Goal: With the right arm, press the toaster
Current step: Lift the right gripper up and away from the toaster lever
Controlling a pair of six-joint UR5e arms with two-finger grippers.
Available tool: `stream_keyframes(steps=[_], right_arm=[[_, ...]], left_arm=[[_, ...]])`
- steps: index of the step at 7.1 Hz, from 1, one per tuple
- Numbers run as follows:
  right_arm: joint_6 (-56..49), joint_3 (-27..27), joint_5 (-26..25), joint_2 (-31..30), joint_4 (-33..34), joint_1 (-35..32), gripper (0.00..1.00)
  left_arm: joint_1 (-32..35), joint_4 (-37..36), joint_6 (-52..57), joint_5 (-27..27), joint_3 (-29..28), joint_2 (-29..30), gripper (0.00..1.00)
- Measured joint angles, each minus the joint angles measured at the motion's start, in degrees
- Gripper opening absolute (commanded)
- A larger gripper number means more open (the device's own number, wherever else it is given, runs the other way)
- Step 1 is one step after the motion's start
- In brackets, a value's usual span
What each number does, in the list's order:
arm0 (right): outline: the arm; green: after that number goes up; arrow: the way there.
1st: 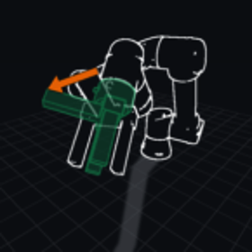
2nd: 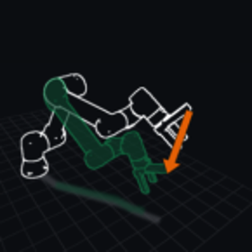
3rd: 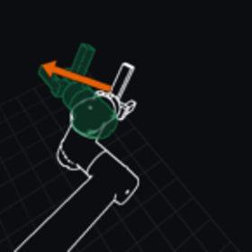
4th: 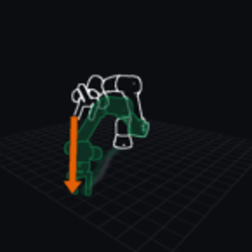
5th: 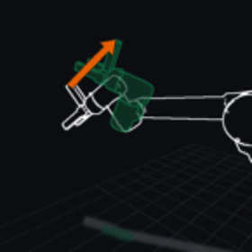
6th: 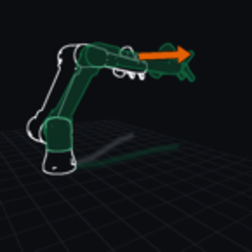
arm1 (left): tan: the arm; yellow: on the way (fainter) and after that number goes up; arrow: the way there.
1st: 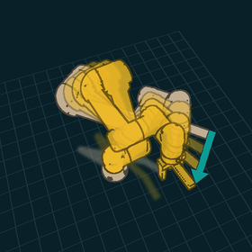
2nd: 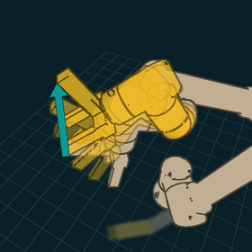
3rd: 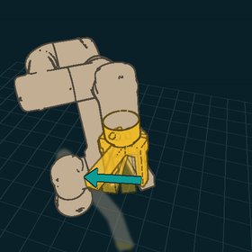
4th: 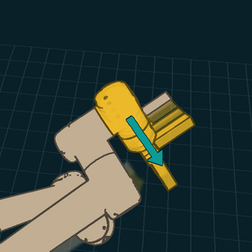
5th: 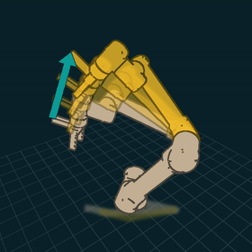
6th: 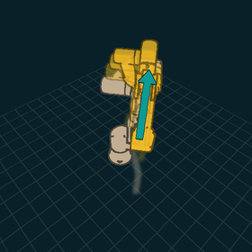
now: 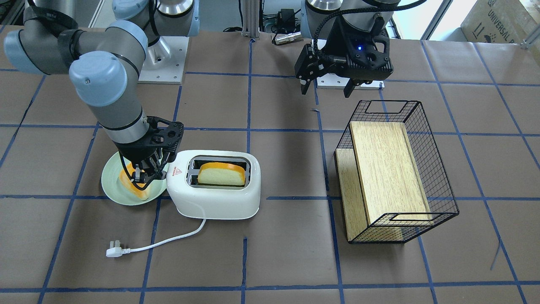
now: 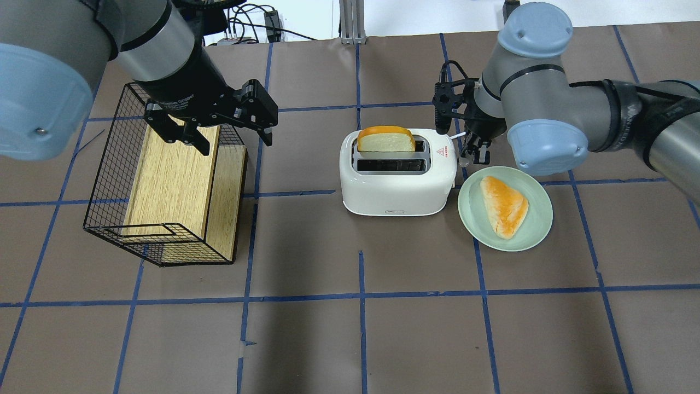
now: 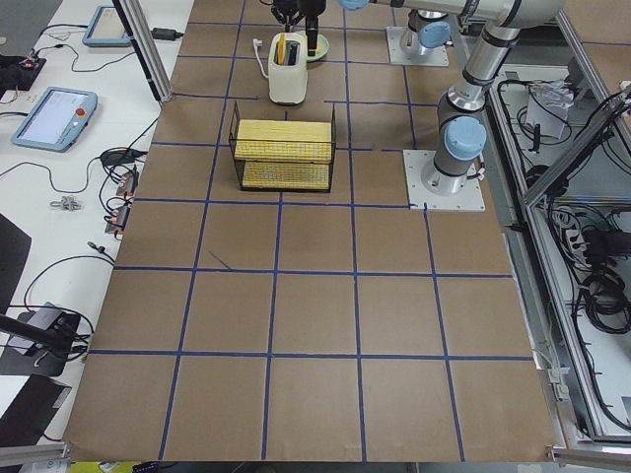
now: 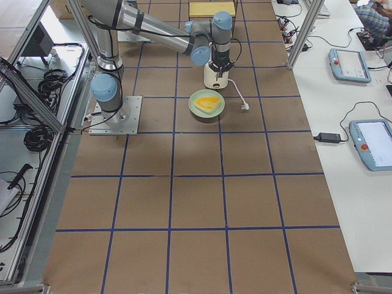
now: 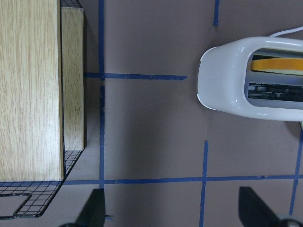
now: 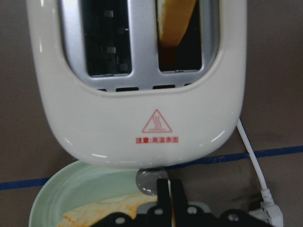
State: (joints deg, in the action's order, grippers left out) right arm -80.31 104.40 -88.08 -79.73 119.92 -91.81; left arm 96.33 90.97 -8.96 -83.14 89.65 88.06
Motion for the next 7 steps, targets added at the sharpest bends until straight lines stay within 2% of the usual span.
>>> stream_keyframes(steps=[3,7], right_arm=[[15.10,-0.68,-0.32,-5.77,-3.88,0.01,0.16],[40.99,-11.92,-0.43,-6.83,-16.63,-0.07,0.17]], left_arm=[[0.00,0.00,0.00,0.00,0.00,0.00,1.00],[0.00,0.00,0.00,0.00,0.00,0.00,1.00]])
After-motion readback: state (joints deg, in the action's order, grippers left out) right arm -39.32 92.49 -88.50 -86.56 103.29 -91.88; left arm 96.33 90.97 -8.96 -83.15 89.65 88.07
